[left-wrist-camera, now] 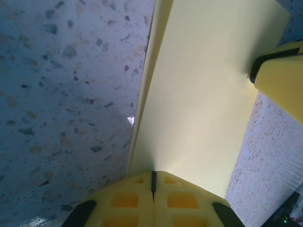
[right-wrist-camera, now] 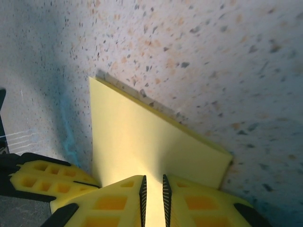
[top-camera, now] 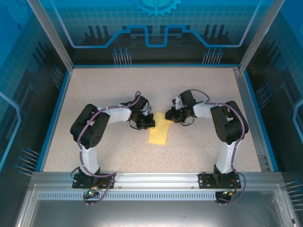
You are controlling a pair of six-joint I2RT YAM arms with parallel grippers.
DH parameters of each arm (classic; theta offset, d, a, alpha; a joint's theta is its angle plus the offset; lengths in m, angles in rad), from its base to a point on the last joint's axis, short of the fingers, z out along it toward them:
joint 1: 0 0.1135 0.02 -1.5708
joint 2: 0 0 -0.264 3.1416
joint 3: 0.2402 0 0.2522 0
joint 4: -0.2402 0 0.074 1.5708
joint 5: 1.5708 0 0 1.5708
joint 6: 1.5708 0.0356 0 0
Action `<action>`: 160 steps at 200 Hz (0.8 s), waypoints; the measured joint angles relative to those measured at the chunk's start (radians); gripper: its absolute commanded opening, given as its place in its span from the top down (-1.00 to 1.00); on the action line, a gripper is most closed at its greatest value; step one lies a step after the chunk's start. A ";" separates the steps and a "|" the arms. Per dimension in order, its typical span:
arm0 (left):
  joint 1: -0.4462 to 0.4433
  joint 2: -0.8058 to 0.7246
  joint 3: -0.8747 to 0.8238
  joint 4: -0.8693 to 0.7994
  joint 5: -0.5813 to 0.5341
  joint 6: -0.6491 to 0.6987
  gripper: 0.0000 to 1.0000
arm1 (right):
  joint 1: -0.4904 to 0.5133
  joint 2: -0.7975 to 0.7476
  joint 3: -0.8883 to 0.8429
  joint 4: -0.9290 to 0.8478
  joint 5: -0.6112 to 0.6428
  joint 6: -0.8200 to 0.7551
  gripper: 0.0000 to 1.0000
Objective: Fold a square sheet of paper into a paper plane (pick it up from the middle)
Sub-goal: Fold the square sheet of paper in half at the center of the table.
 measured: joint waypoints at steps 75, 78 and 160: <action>0.000 0.000 0.001 -0.001 0.000 0.001 1.00 | -0.024 0.025 0.030 -0.009 -0.010 -0.002 0.61; 0.000 0.000 0.001 -0.001 0.000 0.002 1.00 | -0.024 0.026 0.032 -0.010 -0.013 0.000 0.61; 0.000 0.000 0.001 -0.001 0.000 0.004 1.00 | -0.039 0.050 0.059 -0.024 -0.052 0.021 0.58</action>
